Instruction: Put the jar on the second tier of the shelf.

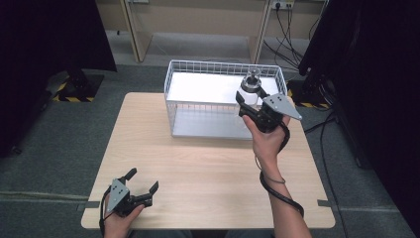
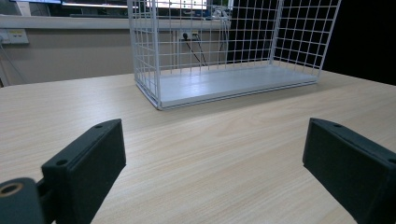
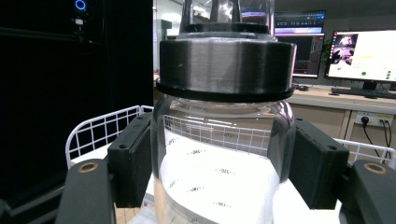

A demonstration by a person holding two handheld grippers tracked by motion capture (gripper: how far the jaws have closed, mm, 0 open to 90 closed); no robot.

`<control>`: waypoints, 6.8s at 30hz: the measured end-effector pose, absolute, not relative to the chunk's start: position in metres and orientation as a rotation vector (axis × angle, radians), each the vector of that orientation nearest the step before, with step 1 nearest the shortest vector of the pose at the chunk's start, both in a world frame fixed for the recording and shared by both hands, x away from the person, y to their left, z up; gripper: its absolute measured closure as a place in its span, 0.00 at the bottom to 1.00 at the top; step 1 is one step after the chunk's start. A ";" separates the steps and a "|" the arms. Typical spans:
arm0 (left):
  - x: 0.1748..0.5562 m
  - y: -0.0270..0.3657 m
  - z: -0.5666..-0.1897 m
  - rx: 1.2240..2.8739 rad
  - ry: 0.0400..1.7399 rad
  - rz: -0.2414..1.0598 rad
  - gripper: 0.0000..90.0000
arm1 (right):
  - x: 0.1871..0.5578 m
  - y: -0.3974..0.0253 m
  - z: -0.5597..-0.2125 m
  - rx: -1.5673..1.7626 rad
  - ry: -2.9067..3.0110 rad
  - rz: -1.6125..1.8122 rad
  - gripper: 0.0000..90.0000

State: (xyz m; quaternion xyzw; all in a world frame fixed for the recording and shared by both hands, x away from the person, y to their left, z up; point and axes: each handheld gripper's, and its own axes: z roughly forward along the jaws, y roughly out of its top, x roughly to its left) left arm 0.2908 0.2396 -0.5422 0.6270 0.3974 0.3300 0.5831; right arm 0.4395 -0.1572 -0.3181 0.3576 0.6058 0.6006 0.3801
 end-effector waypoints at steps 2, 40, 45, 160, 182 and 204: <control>0.291 0.240 -0.542 1.463 0.928 0.770 0.06 | 0.442 -0.156 -0.316 0.913 1.544 1.538 0.35; 0.291 0.240 -0.542 1.461 0.927 0.766 0.06 | 0.509 -0.130 -0.280 0.975 1.514 1.527 0.35; 0.291 0.240 -0.542 1.463 0.926 0.765 0.06 | 0.520 -0.127 -0.281 0.984 1.521 1.517 0.35; 0.291 0.239 -0.542 1.472 0.920 0.777 0.06 | 0.456 -0.148 -0.361 0.979 1.740 1.489 0.01; 0.290 0.238 -0.542 1.475 0.920 0.778 0.06 | 0.429 -0.161 -0.390 0.979 1.774 1.469 0.01; 0.290 0.238 -0.542 1.474 0.920 0.784 0.06 | 0.401 -0.183 -0.416 1.001 1.787 1.440 0.01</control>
